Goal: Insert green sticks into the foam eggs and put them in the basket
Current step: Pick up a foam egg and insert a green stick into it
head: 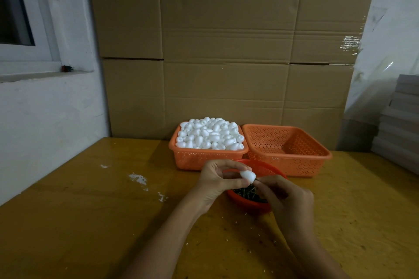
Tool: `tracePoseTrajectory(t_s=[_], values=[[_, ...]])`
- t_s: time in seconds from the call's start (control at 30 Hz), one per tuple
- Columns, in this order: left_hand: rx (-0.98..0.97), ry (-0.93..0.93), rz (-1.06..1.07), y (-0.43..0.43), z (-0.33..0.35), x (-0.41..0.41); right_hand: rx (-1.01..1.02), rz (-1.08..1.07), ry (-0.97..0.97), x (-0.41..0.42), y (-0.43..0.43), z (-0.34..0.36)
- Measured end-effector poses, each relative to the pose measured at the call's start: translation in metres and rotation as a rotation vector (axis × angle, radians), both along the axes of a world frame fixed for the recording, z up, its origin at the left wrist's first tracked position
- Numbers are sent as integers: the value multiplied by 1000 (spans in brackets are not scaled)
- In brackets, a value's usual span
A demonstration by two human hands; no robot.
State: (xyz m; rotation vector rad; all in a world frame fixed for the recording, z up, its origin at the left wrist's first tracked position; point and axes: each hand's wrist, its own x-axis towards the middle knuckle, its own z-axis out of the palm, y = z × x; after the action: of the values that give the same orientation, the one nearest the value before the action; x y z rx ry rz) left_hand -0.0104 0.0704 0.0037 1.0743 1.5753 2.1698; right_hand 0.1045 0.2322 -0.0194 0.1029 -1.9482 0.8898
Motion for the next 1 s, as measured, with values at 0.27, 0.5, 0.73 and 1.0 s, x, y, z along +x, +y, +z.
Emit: tracePoseTrajectory(t_s=[0.27,0.5,0.73,1.0], values=[[-2,-22,-9,0,-1,-1,-32,46,-80,-2,-1,-2],[50,-72,-45,-2,0,-2,7,34,-127,-4,-3,-1],[58,-41,-79,-2,0,-1,-131,49,-122,-6,-1,-3],[42,-48,-115,-1,-1,-3,-135,72,-130,-5,-2,-3]])
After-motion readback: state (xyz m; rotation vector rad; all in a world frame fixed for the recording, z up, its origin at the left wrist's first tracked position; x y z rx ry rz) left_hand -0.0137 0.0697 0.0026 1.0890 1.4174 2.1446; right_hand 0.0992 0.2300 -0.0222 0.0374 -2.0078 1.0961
